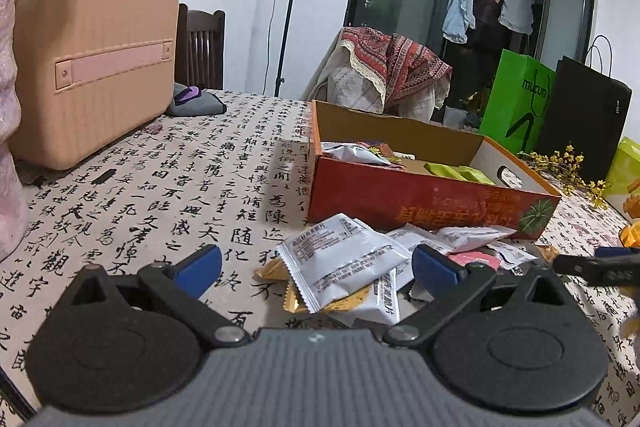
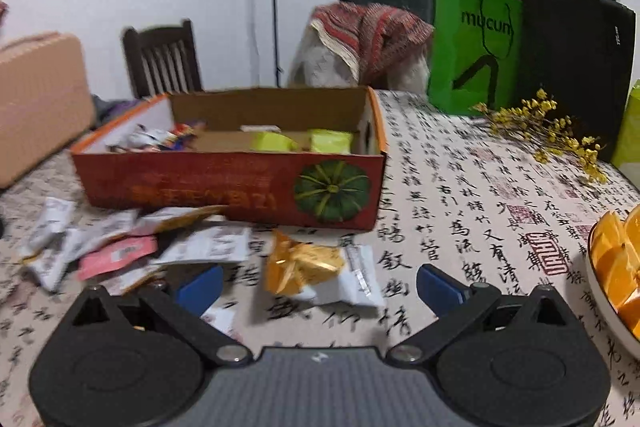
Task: Organize snacks
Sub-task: 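Move both open tools back toward the snack pile, then grasp a golden cracker pack with the right tool while the left tool grasps a white packet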
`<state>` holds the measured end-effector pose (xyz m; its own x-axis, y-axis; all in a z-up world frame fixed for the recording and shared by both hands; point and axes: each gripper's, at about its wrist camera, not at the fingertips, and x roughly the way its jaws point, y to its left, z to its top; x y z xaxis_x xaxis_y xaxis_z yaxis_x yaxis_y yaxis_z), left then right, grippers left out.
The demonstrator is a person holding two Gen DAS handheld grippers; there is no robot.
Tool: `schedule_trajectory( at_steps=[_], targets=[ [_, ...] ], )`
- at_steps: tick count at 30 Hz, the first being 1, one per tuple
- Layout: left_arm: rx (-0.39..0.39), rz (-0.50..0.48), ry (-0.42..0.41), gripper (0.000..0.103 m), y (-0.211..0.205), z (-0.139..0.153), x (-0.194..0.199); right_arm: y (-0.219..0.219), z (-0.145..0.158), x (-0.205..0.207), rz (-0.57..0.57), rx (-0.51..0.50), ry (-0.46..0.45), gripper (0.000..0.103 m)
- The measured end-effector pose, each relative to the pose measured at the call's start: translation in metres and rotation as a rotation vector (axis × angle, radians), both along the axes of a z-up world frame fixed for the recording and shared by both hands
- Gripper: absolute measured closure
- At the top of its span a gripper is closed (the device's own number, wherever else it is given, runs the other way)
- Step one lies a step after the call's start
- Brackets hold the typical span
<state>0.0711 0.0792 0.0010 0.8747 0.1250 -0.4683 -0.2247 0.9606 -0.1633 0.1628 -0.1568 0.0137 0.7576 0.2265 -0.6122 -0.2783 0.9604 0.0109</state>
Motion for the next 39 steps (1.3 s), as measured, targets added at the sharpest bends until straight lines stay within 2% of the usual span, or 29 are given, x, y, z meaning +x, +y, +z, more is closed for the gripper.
schedule_trajectory(
  at_steps=[5,8,10,15,20,25,30,39],
  targets=[
    [0.000,-0.021,0.008,0.000,-0.009,-0.001,0.000,0.010,-0.016,0.033,-0.003,-0.057,0.055,0.004],
    [-0.001,-0.018,0.011,0.000,-0.010,-0.001,-0.001,0.013,-0.023,0.045,0.026,-0.034,0.081,0.021],
    [-0.002,-0.015,0.009,0.000,-0.010,-0.001,-0.002,0.011,-0.025,0.046,0.032,-0.013,0.077,0.038],
    [-0.003,-0.011,0.014,0.000,-0.010,-0.001,-0.001,0.006,-0.021,0.039,0.032,0.023,0.037,0.050],
    [-0.001,-0.012,0.033,0.000,-0.012,0.000,0.004,-0.003,-0.005,0.017,0.008,0.044,-0.064,0.050],
    [0.008,-0.022,0.061,0.000,-0.017,-0.002,0.014,-0.015,0.003,-0.002,-0.002,0.113,-0.146,0.050],
    [0.008,-0.035,0.103,0.000,-0.023,-0.008,0.034,-0.022,0.001,-0.001,-0.018,0.148,-0.165,0.049],
    [0.025,0.014,0.172,0.000,-0.023,-0.020,0.073,-0.027,-0.006,0.000,-0.038,0.164,-0.149,0.048]
  ],
)
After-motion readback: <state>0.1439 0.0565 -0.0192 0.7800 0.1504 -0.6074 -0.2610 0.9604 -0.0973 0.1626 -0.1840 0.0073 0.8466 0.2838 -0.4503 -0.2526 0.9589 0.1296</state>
